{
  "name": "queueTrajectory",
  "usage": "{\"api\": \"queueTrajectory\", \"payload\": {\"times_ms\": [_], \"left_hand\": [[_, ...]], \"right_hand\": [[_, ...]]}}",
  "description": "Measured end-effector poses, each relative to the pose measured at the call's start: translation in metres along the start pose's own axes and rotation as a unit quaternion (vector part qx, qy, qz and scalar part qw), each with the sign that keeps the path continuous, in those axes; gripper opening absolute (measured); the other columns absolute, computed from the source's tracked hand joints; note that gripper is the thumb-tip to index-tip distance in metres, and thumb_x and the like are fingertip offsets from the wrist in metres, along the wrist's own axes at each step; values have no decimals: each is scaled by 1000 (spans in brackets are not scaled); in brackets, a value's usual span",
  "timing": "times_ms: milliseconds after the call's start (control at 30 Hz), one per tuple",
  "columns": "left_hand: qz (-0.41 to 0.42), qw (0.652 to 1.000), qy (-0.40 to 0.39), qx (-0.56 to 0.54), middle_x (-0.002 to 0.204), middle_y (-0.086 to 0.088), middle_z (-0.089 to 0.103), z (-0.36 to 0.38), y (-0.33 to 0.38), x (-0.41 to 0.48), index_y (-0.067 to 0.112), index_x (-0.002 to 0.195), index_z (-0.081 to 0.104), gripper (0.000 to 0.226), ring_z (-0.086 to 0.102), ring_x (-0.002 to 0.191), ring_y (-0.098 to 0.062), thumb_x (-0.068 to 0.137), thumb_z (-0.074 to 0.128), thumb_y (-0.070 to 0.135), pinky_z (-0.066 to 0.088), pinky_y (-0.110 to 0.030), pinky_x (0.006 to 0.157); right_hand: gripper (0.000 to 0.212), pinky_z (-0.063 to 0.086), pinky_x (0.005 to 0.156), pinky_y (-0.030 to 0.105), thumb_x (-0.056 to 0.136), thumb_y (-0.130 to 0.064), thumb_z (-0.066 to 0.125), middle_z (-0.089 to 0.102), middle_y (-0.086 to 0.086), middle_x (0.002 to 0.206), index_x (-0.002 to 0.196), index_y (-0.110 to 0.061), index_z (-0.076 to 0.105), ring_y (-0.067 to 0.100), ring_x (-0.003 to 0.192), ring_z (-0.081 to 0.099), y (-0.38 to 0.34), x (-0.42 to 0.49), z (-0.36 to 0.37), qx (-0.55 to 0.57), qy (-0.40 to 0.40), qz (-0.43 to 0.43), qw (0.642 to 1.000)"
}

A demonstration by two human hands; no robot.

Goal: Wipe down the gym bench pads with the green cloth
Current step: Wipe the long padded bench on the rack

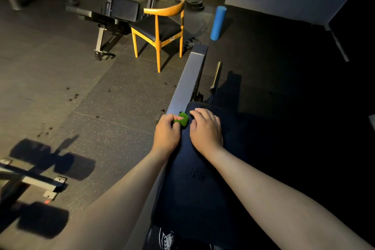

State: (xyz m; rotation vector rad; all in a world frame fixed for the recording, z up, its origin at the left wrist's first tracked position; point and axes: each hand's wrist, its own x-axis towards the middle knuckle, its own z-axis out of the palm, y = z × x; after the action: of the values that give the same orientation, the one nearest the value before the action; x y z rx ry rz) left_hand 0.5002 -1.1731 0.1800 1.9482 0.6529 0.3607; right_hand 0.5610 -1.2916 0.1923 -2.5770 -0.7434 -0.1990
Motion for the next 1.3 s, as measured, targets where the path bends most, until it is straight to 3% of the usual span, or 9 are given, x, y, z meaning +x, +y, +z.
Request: {"api": "queueTrajectory", "payload": {"times_ms": [167, 233, 300, 467, 667, 900, 1033, 1200, 1300], "left_hand": [[-16, 1000, 5, -11, 91, 16, 64, -14, -9, -20, 32, 77, 62, 33, 55, 84, 11, 89, 53, 2, 35, -1, 71], [-24, 1000, -9, -18, 92, 15, 66, -18, -10, -12, 31, 80, 63, 31, 57, 86, 7, 91, 51, 4, 36, -4, 71], [-16, 999, -16, -32, 100, 13, 67, -16, -6, 2, 29, 90, 65, 29, 58, 92, -3, 92, 51, 4, 37, -3, 75], [-24, 993, -56, -105, 123, 9, 65, 5, 11, 27, 16, 127, 64, 37, 56, 113, -3, 97, 47, 2, 38, -2, 89], [-61, 992, -37, -100, 108, 14, 71, 1, -5, 12, 26, 107, 70, 26, 64, 102, -5, 96, 52, 11, 49, -27, 94], [-68, 993, -3, -99, 105, 8, 71, -17, -14, -35, 28, 86, 68, 24, 64, 98, -7, 94, 55, 9, 47, -25, 88], [-87, 991, 5, -101, 94, 12, 72, -26, -26, -59, 25, 81, 67, 21, 65, 91, -7, 92, 56, 11, 51, -31, 83], [-45, 992, -12, -118, 108, 13, 69, -30, -31, -57, 28, 99, 69, 27, 62, 102, -3, 93, 52, 7, 49, -26, 92], [-23, 988, -22, -152, 123, 10, 63, -21, -15, -41, 21, 122, 67, 37, 56, 112, -2, 96, 50, 1, 41, -10, 98]], "right_hand": [[34, 39, 100, 43, 89, -17, 53, 61, 1, 129, 121, -16, 66, 22, 125, 51, 0, 0, 0, -7, -3, -4, 1000], [34, 40, 99, 43, 88, -18, 53, 61, 0, 128, 120, -16, 66, 21, 124, 52, -1, 2, 1, -10, 1, -1, 1000], [35, 39, 100, 44, 87, -18, 53, 61, -1, 128, 120, -17, 66, 21, 125, 52, -1, 3, 0, -11, 0, 4, 1000], [35, 34, 106, 43, 89, -20, 52, 58, -3, 130, 122, -20, 64, 18, 129, 47, -3, 4, 1, -18, -12, 15, 1000], [36, 34, 107, 42, 89, -18, 54, 58, -3, 130, 123, -21, 65, 18, 128, 48, -2, 4, -1, -2, -14, 19, 1000], [35, 34, 109, 44, 94, -14, 53, 57, 0, 136, 127, -18, 64, 20, 132, 46, -5, -1, -7, 11, -31, 15, 999], [36, 25, 109, 41, 95, -18, 50, 51, -2, 140, 130, -21, 61, 19, 135, 38, -13, -10, -14, -33, -64, 16, 997], [33, 30, 98, 39, 94, -29, 53, 52, -6, 128, 126, -28, 62, 18, 125, 41, -26, -35, -19, -93, -62, -12, 994], [35, 37, 97, 39, 96, -30, 53, 56, -5, 130, 130, -25, 61, 19, 124, 46, -24, -43, -19, -87, -54, -16, 995]]}}
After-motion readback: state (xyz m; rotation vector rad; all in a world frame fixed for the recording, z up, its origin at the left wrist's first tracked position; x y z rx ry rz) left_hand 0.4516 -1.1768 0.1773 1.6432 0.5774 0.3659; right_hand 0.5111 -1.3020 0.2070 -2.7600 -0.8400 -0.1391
